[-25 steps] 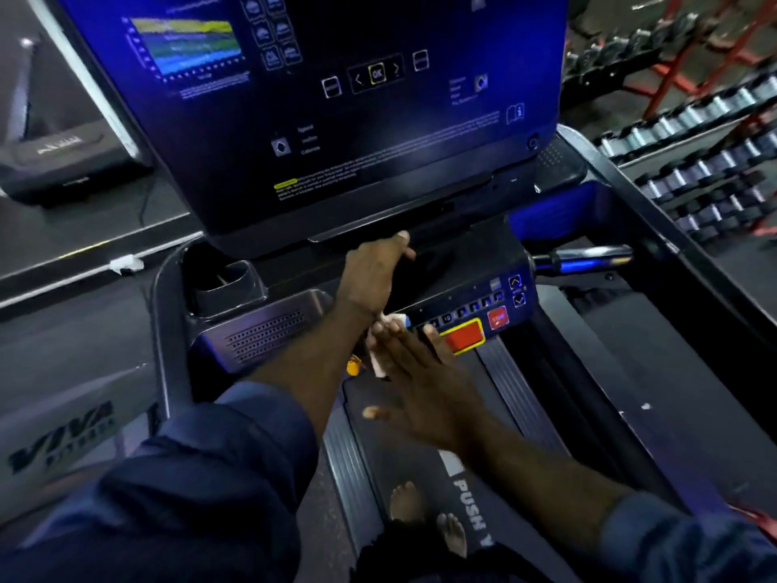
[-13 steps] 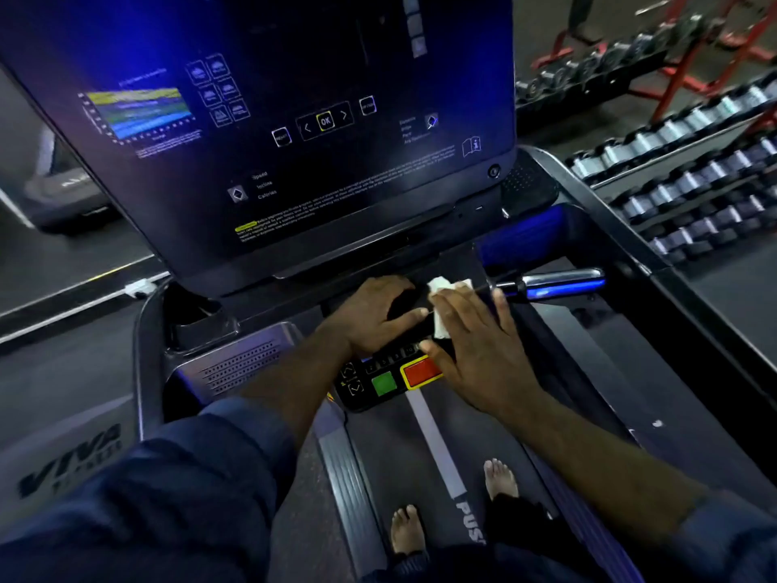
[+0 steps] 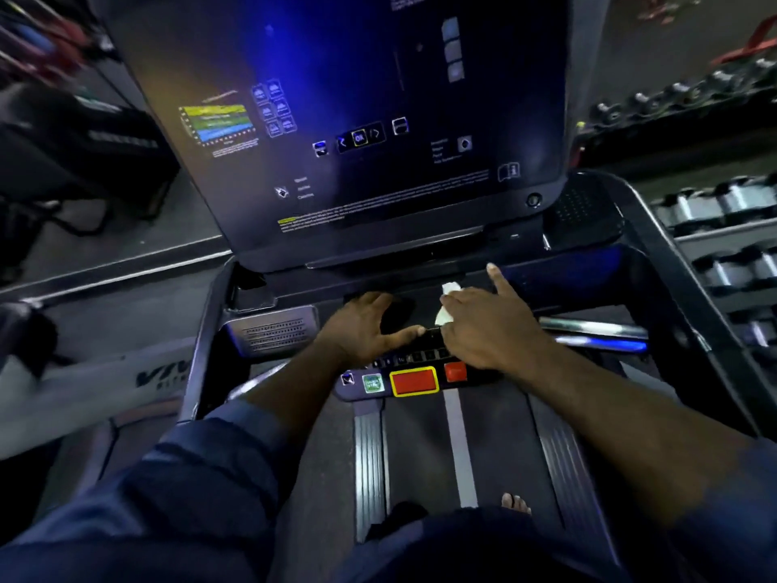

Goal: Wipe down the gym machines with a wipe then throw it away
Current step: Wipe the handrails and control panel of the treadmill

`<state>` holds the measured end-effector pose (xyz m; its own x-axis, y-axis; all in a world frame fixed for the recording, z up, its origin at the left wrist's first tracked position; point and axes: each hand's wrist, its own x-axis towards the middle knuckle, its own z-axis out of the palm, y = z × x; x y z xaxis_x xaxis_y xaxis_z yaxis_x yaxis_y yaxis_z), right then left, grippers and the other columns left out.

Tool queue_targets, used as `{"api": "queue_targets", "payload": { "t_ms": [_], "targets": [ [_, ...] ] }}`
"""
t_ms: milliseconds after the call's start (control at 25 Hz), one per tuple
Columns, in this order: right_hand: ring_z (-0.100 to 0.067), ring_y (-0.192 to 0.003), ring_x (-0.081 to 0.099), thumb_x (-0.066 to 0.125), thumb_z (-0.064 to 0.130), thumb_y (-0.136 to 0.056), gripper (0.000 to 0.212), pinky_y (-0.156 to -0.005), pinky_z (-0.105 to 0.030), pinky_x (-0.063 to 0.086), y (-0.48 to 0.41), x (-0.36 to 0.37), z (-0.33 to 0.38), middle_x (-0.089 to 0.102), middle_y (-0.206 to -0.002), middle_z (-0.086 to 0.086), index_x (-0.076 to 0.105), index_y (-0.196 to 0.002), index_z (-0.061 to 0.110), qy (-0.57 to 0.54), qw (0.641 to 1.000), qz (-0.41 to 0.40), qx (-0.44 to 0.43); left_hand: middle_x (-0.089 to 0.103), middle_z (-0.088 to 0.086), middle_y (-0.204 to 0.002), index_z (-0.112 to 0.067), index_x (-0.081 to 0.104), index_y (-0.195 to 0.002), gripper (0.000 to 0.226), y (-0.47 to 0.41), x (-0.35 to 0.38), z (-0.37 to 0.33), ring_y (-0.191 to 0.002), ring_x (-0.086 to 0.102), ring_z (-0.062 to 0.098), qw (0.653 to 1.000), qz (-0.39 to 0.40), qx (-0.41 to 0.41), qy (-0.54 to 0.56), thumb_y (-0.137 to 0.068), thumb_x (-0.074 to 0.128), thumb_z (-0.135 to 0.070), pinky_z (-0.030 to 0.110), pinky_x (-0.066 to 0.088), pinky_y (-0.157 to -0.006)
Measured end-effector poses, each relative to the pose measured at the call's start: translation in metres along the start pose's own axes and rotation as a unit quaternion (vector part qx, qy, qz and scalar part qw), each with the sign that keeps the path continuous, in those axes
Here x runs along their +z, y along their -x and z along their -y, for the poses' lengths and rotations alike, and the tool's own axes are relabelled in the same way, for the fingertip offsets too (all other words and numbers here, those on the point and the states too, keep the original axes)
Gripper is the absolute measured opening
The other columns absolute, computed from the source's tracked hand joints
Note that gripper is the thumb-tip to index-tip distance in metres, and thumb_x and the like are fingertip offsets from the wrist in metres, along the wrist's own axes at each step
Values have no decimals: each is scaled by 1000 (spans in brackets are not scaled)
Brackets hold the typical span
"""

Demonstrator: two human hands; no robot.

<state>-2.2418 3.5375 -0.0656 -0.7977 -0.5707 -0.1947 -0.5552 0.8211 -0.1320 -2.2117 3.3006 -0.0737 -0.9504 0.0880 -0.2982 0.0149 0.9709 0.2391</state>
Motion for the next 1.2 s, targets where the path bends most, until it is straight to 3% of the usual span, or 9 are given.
{"api": "queue_targets", "payload": {
  "t_ms": [160,280,400,560,720,920,1000,1080,1200],
  "targets": [
    [-26,-148,35,34,27,-107,41,-122,-72,5,-44,-14,9,48,-156,-3,62,-136,24,63,985,152,-56,52,8,-153,-19,47,-153,102,11,-11,-1,-137,52,27,998,28,-36,50,-82,46,-92,43,43,-114],
    [-27,-141,44,30,35,-103,52,-125,-56,20,-66,-15,8,54,-150,-9,61,-138,12,11,991,128,-19,56,7,-146,-19,52,-147,90,25,-16,8,-130,55,26,993,10,-72,94,-86,53,-85,39,45,-109],
    [-35,-133,55,35,31,-97,55,-112,-38,41,-84,-7,29,55,-148,-19,59,-139,4,-82,988,128,-37,58,9,-143,-15,54,-144,69,39,-8,20,-132,53,24,985,-34,-91,140,-94,67,-62,29,38,-108],
    [-39,-127,58,41,21,-107,35,-101,-38,44,-107,5,78,59,-143,-20,60,-130,4,-161,979,104,-74,56,11,-141,-7,53,-143,71,40,-4,28,-131,49,21,952,-133,-125,244,-87,62,-49,21,31,-107],
    [-38,-114,62,55,21,-102,27,-87,-36,45,-117,9,115,63,-132,-17,57,-126,7,-205,972,82,-80,62,0,-128,-5,52,-145,67,38,-9,52,-112,54,8,930,-141,-98,324,-87,53,-38,12,41,-93],
    [-19,-75,69,68,23,-92,5,-59,-22,44,-103,-23,129,72,-84,1,69,-87,25,-225,972,63,-18,73,5,-127,-16,71,-130,54,15,-19,91,-117,64,20,936,-102,-53,332,-89,46,-40,32,47,-100],
    [-9,-66,63,77,29,-90,15,-49,-16,37,-113,-54,145,69,-76,8,68,-78,28,-219,973,77,-4,75,3,-113,-14,75,-117,52,11,-42,104,-107,66,22,939,-100,6,330,-87,42,-40,32,47,-90],
    [0,-68,60,80,25,-88,13,-51,-14,37,-126,-88,158,71,-83,10,70,-83,33,-246,969,18,15,72,2,-94,-11,75,-106,43,12,-73,116,-90,65,21,930,-128,54,341,-90,44,-36,33,46,-79],
    [5,-78,62,77,23,-91,15,-57,-5,39,-140,-135,179,71,-89,14,71,-90,37,-280,952,-116,26,74,1,-91,-14,75,-107,32,13,-135,138,-79,70,18,892,-218,94,385,-93,51,-31,37,58,-74]
  ]
}}
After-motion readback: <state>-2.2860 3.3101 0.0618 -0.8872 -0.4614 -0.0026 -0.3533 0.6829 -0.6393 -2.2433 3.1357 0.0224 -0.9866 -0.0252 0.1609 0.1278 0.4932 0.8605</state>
